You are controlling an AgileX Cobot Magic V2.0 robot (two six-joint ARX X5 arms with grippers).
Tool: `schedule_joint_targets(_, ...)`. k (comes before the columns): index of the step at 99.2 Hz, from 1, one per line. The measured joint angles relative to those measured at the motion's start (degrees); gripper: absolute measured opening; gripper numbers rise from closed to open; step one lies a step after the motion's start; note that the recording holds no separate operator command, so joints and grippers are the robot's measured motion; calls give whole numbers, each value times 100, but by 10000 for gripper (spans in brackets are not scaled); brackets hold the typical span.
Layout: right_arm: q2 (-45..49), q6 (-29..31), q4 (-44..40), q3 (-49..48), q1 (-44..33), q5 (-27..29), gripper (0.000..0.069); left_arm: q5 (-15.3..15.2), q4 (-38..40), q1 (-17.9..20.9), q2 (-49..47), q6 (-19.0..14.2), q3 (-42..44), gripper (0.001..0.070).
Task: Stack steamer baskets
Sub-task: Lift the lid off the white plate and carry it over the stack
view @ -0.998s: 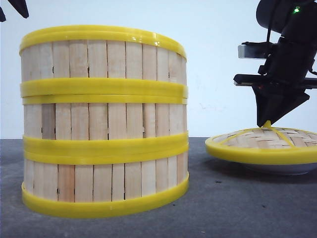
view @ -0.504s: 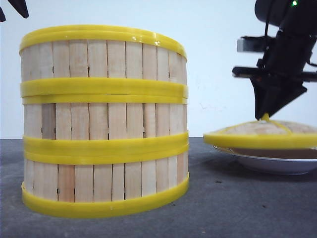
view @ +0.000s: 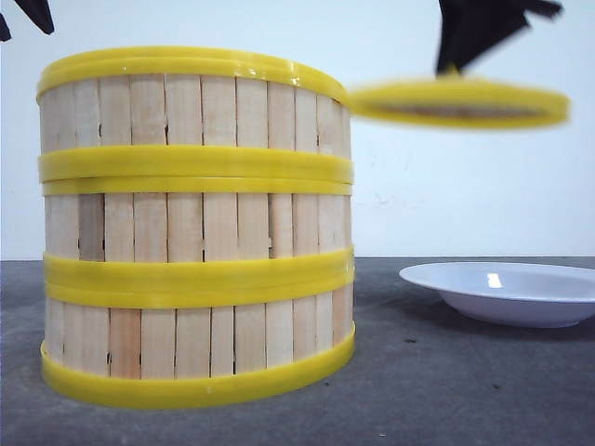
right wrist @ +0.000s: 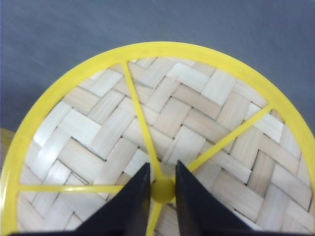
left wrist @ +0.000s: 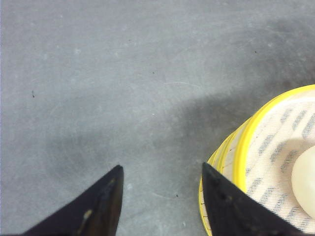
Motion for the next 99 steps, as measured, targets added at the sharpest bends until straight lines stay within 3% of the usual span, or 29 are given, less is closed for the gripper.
schedule_joint_targets(24,-9,-20,-483,988,555,-859,58,0,0,0,0,0,0,300)
schedule_joint_targets(67,133,-55,-352,1047,2295,-682,58,0,11,15,0,-26,0,300)
schedule_joint_targets(99,494,-136,-326,1047,2691,-400,58,0,9,15,0,-44,0,299)
